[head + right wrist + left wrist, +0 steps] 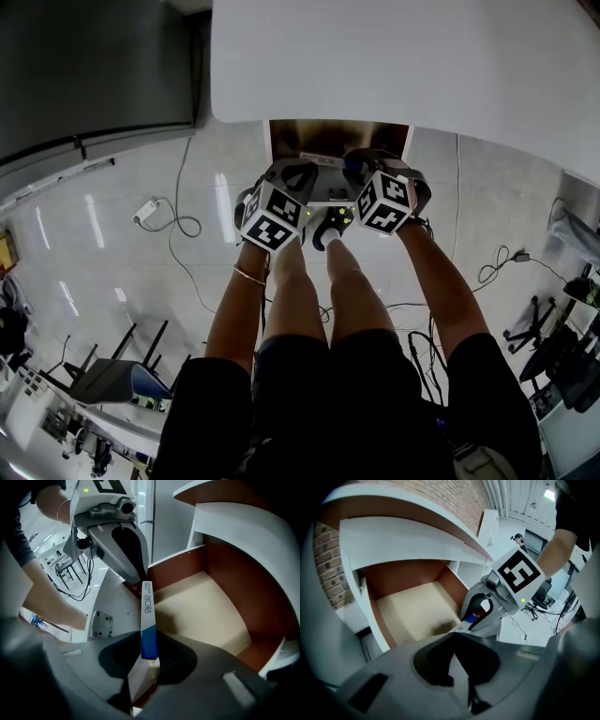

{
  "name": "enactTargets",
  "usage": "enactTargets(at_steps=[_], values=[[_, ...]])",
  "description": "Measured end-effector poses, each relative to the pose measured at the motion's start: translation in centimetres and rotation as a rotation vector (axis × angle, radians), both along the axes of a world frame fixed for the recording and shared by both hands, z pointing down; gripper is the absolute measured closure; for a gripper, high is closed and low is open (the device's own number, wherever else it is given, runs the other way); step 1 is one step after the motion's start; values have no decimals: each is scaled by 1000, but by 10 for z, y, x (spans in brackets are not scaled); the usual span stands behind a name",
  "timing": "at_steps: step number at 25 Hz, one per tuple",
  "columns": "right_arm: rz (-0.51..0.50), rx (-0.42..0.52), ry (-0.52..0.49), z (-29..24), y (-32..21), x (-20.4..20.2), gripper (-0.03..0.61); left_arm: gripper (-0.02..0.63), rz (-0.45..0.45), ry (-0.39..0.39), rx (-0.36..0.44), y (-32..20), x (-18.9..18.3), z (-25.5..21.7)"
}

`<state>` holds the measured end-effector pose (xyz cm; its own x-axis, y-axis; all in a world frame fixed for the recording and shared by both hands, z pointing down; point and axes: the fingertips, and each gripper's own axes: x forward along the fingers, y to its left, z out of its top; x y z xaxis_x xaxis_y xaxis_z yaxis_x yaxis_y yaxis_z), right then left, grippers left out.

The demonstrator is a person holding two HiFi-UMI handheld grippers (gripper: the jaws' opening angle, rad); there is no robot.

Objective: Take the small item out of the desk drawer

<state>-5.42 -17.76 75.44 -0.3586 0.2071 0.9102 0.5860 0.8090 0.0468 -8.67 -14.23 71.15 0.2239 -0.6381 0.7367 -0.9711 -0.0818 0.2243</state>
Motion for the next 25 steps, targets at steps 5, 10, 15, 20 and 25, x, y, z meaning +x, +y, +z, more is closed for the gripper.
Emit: enactTargets(at_steps=[5, 10, 15, 20, 25], values=[[28, 7, -25, -17, -3, 2, 472, 617, -101, -30, 36, 8, -24, -26], [67, -4, -61, -39, -4, -1, 472, 615, -138, -36, 44, 16, -35, -41], [102, -11, -83, -56, -3, 0, 472, 616, -151, -39, 47, 21, -38, -53], [154, -27, -117, -79, -2, 2, 472, 616, -164, -37, 46, 27, -40, -68], [191, -40, -152, -100, -3, 5, 472, 616, -180, -49, 57, 29, -44, -87]])
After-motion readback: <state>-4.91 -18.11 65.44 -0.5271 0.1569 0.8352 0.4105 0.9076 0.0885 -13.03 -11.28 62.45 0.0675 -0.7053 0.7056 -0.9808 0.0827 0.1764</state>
